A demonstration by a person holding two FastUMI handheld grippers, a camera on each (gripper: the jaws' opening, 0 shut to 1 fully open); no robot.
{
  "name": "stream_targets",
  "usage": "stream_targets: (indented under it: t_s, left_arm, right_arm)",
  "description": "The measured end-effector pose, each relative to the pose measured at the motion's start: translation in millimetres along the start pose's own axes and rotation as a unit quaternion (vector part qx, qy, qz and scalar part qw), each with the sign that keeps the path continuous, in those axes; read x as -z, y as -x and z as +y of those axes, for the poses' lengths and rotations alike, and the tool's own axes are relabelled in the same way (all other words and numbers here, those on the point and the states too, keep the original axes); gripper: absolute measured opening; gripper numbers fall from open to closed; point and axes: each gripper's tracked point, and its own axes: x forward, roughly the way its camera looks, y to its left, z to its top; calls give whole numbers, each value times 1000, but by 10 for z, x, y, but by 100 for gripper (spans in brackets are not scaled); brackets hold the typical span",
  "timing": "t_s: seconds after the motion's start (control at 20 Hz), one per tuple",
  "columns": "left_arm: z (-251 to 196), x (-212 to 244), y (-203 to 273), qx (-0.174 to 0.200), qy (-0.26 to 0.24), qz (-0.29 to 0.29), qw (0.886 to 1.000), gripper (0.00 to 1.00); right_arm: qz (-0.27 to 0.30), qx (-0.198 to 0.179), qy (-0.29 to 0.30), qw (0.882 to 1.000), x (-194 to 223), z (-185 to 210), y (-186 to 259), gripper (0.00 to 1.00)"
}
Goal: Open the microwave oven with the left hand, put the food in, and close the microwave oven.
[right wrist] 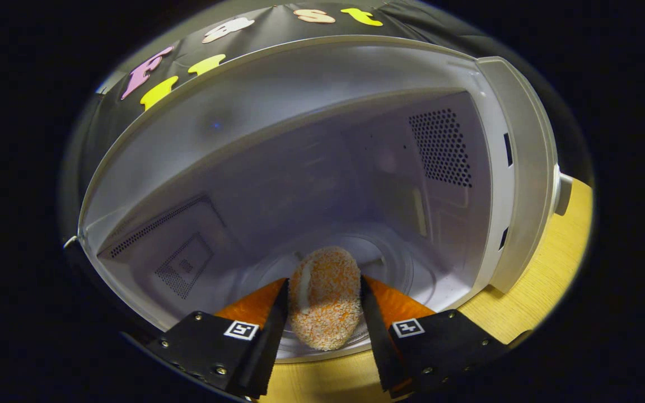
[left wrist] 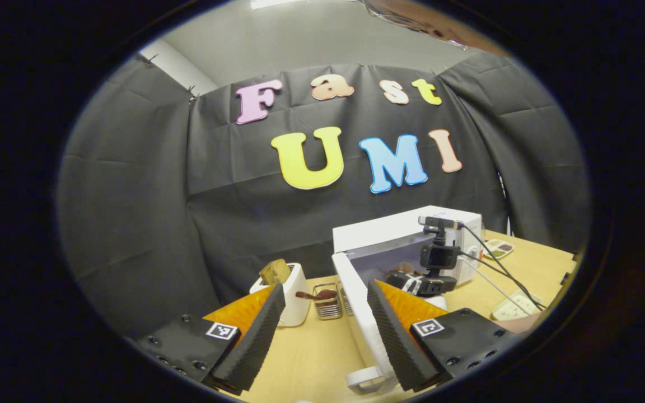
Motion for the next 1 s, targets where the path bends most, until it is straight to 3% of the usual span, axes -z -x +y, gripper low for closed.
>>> stream_targets:
  t_s: [0.15,0.25,0.3,0.35,0.7,1.0]
  left_arm:
    - [-42,-58,14,1,-9,-3,1000,98]
    - [-48,-153,45,0,-18,-14,1000,98]
    - [-63,-204,60,0,-24,-20,1000,97]
    - [-69,-239,56,-1,-25,-19,1000,100]
    - [-87,-565,210,-3,-7,-37,999,100]
    - [-6,-571,297,-14,-3,-31,999,100]
  right_arm:
    - [8,-1,22,1000,24,-50,93,83]
    - [13,-23,30,999,-28,-4,242,77]
    - [7,-31,39,999,-117,13,355,84]
    - [3,-43,47,998,-215,38,503,84]
    - [-73,-137,114,981,-1421,69,1885,83]
    - [-93,-135,160,973,-2157,-591,2787,84]
